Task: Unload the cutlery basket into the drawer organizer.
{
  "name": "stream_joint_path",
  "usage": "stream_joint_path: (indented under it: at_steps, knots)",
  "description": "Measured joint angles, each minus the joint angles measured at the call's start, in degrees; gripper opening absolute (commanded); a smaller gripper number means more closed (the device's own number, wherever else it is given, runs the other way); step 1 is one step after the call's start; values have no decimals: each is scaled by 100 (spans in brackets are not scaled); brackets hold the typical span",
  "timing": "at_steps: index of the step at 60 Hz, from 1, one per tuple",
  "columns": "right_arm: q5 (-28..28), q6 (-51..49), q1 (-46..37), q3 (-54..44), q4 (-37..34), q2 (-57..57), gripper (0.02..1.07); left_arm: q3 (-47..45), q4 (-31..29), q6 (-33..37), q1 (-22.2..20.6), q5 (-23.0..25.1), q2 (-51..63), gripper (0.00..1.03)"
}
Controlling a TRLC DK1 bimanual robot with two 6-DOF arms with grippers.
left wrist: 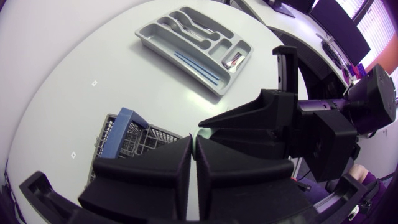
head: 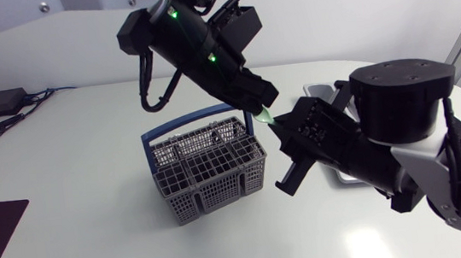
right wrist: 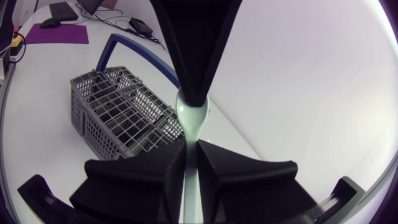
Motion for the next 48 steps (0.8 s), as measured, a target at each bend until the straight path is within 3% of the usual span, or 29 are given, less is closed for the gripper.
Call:
stream_joint_path:
  at_steps: [11, 16, 25, 33, 48]
  knots:
    - [-249, -111, -98, 0, -28, -9, 16, 328, -7, -103, 118, 177, 33, 82]
    - [-459, -205, -240, -31, -138, -101, 16, 479, 28, -116, 205, 216, 31, 96]
    - [-1327, -463, -960, -151, -498, -413, 16, 505, 68, -114, 485, 216, 31, 98]
    - [-2579, -966, -2129, -195, -905, -570, 17, 328, 339, -111, 859, 214, -72, 98]
    - [-4483, -2693, -4360, -195, -1755, -149, 17, -726, 949, -68, 1574, 140, -710, 98]
